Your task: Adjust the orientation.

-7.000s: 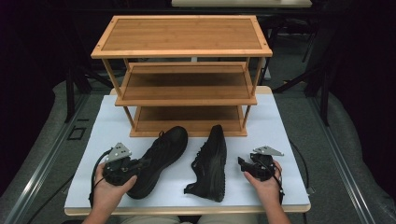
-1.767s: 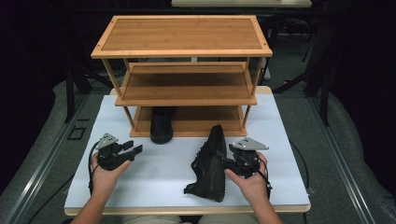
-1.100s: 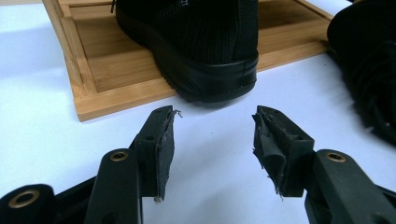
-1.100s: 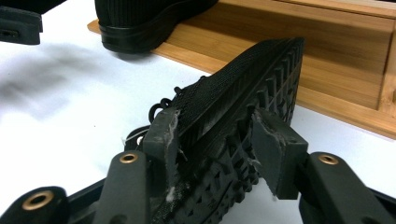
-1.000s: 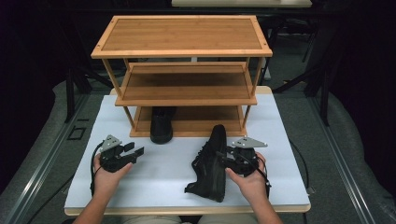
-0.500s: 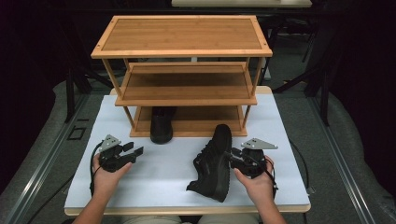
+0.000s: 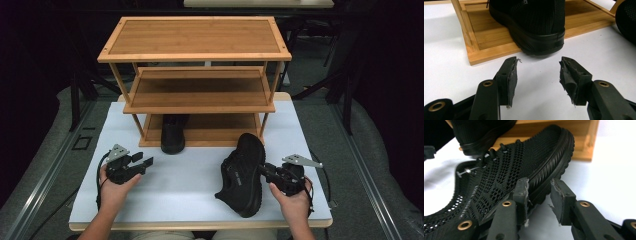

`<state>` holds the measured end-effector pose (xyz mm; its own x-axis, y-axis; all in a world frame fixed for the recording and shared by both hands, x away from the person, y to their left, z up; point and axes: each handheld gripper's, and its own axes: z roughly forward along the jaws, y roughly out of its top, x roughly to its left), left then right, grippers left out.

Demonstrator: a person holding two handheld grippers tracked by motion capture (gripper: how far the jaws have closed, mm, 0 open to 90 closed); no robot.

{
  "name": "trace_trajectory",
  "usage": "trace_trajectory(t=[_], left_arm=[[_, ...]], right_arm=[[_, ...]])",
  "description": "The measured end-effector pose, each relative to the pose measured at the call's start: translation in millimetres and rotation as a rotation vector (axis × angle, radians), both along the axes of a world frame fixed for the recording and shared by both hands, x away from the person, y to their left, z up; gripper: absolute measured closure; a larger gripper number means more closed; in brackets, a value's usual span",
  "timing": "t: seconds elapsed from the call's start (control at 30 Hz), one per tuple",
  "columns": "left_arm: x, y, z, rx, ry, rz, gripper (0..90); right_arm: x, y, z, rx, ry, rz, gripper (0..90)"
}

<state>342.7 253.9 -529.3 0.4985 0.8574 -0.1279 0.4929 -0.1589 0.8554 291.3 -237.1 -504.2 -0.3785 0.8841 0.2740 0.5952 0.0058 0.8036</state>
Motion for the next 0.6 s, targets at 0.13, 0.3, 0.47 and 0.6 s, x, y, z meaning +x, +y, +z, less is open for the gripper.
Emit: trace_trajectory(t=[0.13, 0.3, 0.47, 0.6], left_arm=[[-0.2, -0.6, 0.1, 0.004, 0.003, -0.001, 48.0], [-0.1, -0.9, -0.2, 0.002, 0.005, -0.001, 47.9], [0.0, -0.3, 0.1, 0.001, 0.000, 0.003, 47.9], [-0.1, 0.2, 0.2, 0.000, -0.001, 0.000, 47.8]], right_arm=[[0.4, -14.2, -8.8, 0.028, 0.025, -0.037, 67.4], [8.7, -26.8, -31.4, -0.021, 0.091, -0.105, 70.1], [18.4, -35.2, -42.3, 0.072, 0.121, -0.101, 62.3], [11.0, -31.3, -32.6, 0.027, 0.076, -0.140, 55.0]])
